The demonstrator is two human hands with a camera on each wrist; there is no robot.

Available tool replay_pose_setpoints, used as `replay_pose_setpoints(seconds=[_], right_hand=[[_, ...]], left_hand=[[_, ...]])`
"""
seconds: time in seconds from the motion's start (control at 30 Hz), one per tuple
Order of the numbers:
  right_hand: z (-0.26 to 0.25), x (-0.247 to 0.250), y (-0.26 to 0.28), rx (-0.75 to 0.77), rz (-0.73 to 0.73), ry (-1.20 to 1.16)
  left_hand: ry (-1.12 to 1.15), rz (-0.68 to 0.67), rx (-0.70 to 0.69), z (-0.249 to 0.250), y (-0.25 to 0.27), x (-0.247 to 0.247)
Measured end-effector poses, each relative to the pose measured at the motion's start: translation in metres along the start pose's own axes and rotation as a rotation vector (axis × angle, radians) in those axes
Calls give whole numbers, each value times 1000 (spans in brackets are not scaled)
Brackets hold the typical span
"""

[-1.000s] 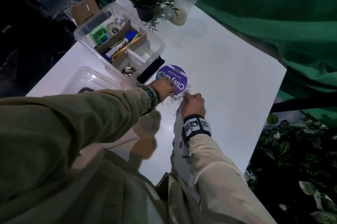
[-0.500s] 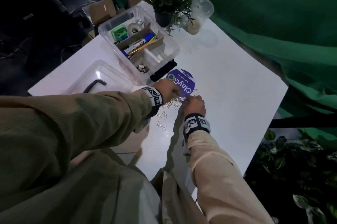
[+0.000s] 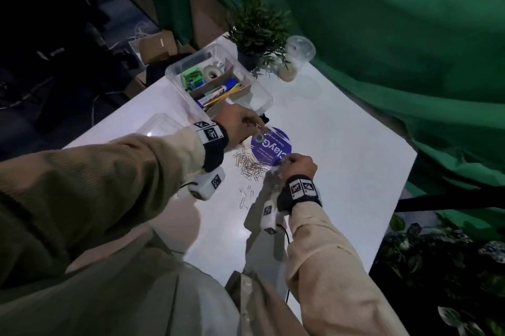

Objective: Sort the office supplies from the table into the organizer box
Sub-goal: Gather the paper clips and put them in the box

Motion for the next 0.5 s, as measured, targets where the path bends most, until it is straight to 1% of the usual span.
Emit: replay_pose_setpoints(seconds=[0.1, 0.13, 0.17, 0.2, 0.23, 0.27, 0.3, 0.33, 0.37, 0.4, 0.43, 0.47, 0.5], right_hand=[[-10, 4, -5, -213, 47, -210], [-14, 4, -9, -292, 24, -296], [-17, 3, -12, -317, -31, -351], [-23, 5, -15, -334, -122, -404], [-33, 6, -19, -419, -172, -461], [-38, 4, -16, -399, -200, -376], [-48, 6, -17, -430, -200, -421], [-58, 5, -18, -543, -213, -627], [-66, 6, -20, -542, -237, -741], [-69, 8, -18, -550, -229, -800], [-76, 10, -18, -617, -216, -854], [-82, 7, -20, -655, -246, -877], [-89, 4, -23, -645, -259, -876]], left_hand=[[16, 71, 59, -3, -29, 17], [10, 79, 86, -5, -40, 21], [-2, 82, 112, -6, -49, 24], [-20, 85, 125, -6, -58, 25], [-41, 79, 120, -6, -66, 26], [-70, 59, 109, -3, -72, 26], [-98, 35, 100, -1, -78, 24], [-126, 9, 92, 1, -83, 23], [-147, -12, 84, 3, -87, 21], [-166, -32, 77, 5, -90, 20], [-182, -47, 70, 5, -93, 19], [-198, -60, 64, 6, -94, 19], [-217, -68, 55, 6, -96, 18]])
Point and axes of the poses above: each hand's wrist, its own y-axis away from the middle knuckle, its own x-axis out of the back of the hand, z = x × y, the point moved 1 cm from there along -y, towards the middle knuckle, and after that the axes turned 15 degrees about z, right-handed, at the moved point
